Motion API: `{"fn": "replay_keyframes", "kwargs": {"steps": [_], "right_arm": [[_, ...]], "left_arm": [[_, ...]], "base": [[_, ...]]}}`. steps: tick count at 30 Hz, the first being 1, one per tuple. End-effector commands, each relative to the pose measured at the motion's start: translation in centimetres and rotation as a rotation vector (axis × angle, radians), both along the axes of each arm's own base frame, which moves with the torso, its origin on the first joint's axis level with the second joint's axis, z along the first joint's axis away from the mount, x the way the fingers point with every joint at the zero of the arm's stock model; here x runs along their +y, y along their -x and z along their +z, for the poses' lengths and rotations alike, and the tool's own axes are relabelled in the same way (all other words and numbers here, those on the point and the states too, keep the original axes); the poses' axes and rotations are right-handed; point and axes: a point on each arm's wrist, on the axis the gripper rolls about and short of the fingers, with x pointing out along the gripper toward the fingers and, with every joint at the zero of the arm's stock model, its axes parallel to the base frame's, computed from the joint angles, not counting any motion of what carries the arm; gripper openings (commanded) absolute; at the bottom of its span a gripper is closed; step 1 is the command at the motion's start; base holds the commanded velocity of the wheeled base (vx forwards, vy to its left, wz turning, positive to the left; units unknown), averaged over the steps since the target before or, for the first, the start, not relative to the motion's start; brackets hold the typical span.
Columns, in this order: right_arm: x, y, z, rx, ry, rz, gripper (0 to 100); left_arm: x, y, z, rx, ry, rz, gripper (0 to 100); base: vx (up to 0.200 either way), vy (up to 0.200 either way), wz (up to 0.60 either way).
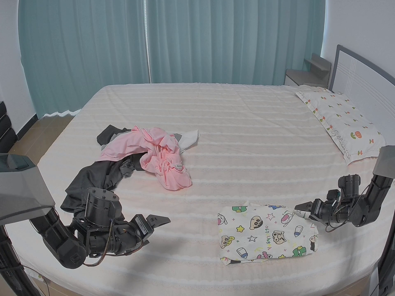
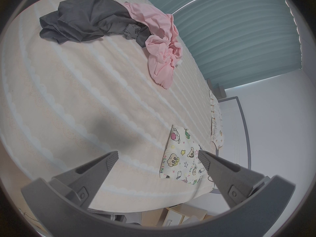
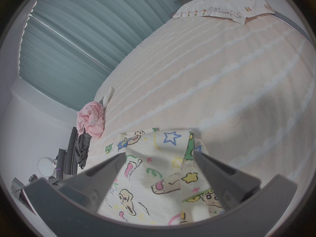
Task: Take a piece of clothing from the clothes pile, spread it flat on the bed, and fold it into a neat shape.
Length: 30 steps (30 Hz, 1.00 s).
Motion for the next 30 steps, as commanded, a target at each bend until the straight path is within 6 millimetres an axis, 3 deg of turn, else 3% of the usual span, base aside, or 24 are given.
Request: {"fn": "replay_keyframes", "kwargs": {"steps": [1, 4, 5, 19, 30], "right_arm": [[0.2, 0.4, -0.4, 0.021, -0.013, 0.012, 100], [0.7, 0.6, -0.2, 0.023, -0.037, 0.042, 100], [1.0, 0.6, -0.2, 0.025, -0.038, 0.051, 0], [1.0, 0.1, 0.4, 0.015, -0.090, 0.003, 0], [-0.4, 0.2, 3.4, -0.125, -0.069, -0.041, 0]], "left_arm": [[0.0, 0.0, -0.1, 0.004, -0.003, 0.001, 100], [0.0, 0.0, -0.1, 0.004, -0.003, 0.001, 100], [0.0, 0.0, -0.1, 0.004, -0.003, 0.001, 100], [0.0, 0.0, -0.1, 0.003, -0.003, 0.003, 100], [0.0, 0.0, -0.1, 0.003, -0.004, 0.002, 100]], "base": [[0.000, 0.000, 0.00], [0.000, 0.000, 0.00], [0.000, 0.000, 0.00], [0.000, 0.000, 0.00], [0.000, 0.000, 0.00]]}}
